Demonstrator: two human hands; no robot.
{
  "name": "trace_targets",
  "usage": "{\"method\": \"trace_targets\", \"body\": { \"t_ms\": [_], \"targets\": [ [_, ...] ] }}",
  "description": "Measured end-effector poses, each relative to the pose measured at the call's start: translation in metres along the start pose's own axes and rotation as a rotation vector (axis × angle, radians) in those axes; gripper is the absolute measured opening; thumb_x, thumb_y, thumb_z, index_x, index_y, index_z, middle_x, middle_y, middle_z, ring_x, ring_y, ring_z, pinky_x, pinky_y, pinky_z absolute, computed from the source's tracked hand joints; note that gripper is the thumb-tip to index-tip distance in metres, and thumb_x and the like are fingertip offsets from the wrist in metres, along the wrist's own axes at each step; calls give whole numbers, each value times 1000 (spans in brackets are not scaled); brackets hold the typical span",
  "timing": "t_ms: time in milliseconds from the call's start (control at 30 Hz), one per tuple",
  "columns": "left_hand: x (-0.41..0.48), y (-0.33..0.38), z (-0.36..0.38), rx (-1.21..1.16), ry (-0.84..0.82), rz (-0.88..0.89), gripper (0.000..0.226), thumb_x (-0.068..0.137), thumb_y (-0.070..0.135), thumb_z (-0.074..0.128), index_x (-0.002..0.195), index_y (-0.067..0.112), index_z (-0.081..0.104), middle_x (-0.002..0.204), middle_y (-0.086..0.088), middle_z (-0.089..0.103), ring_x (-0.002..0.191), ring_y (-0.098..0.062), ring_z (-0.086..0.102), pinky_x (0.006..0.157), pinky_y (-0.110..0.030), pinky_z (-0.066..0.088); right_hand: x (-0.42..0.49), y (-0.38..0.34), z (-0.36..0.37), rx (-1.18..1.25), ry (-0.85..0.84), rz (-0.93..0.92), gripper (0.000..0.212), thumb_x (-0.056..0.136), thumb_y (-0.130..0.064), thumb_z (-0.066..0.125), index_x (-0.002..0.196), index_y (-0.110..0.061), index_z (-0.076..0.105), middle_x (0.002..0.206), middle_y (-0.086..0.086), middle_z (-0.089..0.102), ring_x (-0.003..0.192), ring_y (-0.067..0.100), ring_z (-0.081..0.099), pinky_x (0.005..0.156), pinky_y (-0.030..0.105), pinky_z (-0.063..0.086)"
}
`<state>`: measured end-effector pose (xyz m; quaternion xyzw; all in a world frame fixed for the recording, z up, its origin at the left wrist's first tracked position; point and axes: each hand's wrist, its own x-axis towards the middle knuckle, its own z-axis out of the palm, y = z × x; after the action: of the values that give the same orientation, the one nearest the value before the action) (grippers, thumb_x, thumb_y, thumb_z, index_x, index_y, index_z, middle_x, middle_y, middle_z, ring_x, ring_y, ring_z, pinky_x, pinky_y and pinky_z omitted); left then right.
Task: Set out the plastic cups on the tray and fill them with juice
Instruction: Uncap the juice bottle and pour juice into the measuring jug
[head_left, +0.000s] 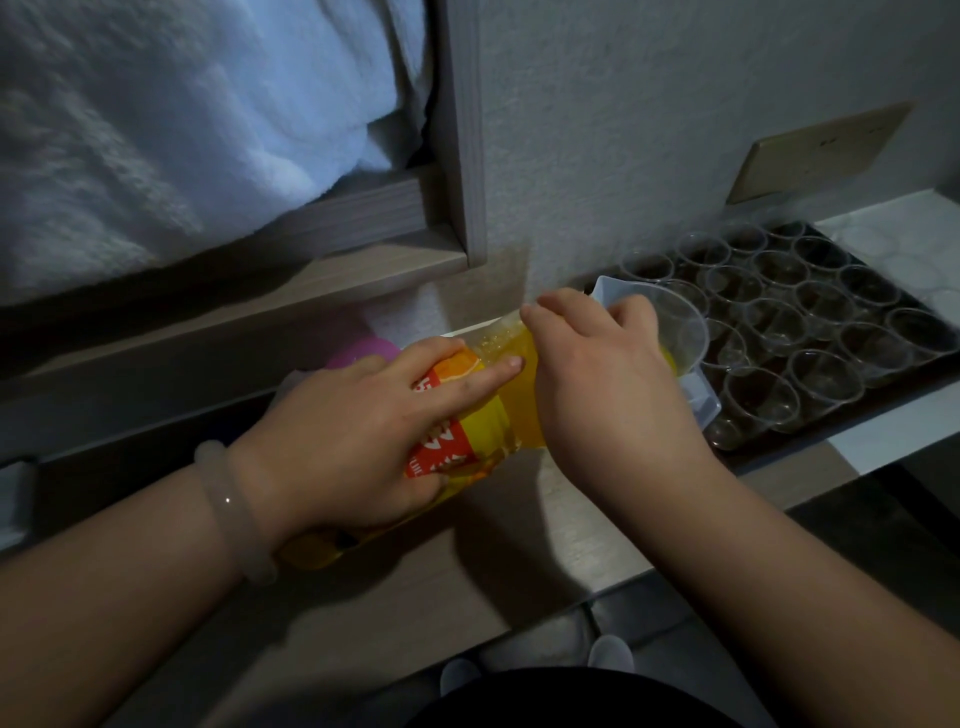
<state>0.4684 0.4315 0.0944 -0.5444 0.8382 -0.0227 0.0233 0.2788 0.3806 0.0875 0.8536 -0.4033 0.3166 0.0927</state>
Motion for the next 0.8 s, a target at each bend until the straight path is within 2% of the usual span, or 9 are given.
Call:
{"method": "trace_targets", "body": {
  "t_ms": [300, 433, 500, 600, 667, 800],
  "targets": [
    [0, -2, -1, -19, -17, 5, 88, 68, 65, 37, 143, 57, -8, 150, 3, 29, 104, -30, 60, 64, -48, 56, -1, 1, 2, 0, -32, 36, 42, 51, -8, 86, 90, -1, 71, 90, 13, 69, 80, 20, 30, 64, 34, 48],
    [0, -1, -2, -23, -16, -2, 88, 67, 65, 37, 143, 57, -7, 149, 3, 29, 103, -30, 60, 63, -48, 56, -1, 0, 0, -24, -9, 14, 38, 48, -10, 87, 82, -3, 72, 85, 12, 70, 80, 20, 29, 60, 33, 49],
    [0, 0, -2, -12, -2, 1, 88, 68, 65, 38, 144, 56, -5, 148, 2, 32, 100, -30, 61, 61, -47, 56, 0, 0, 0, -29, -24, 16, 37, 51, -10, 85, 84, -3, 72, 88, 12, 70, 82, 20, 30, 63, 34, 48],
    [-1, -1, 0, -23, -2, 3, 88, 69, 65, 38, 144, 55, -5, 149, 2, 31, 99, -30, 61, 62, -46, 56, -1, 2, 4, -4, -59, 39, 28, 63, -8, 72, 90, -2, 70, 94, 14, 69, 84, 20, 32, 73, 36, 35],
    [-1, 0, 0, -9, 16, 7, 87, 69, 64, 40, 146, 53, 0, 147, 0, 35, 94, -30, 63, 60, -43, 56, 0, 2, 5, 21, -82, 64, 28, 66, -9, 64, 92, -2, 68, 97, 15, 68, 84, 21, 35, 73, 36, 26],
    [-1, 0, 2, 22, 62, 14, 88, 69, 62, 44, 149, 47, 10, 143, -3, 42, 88, -30, 65, 55, -38, 54, 0, 0, 3, 27, -49, 65, 25, 66, -8, 60, 89, -2, 69, 94, 15, 69, 83, 20, 33, 72, 34, 26]
  ]
}}
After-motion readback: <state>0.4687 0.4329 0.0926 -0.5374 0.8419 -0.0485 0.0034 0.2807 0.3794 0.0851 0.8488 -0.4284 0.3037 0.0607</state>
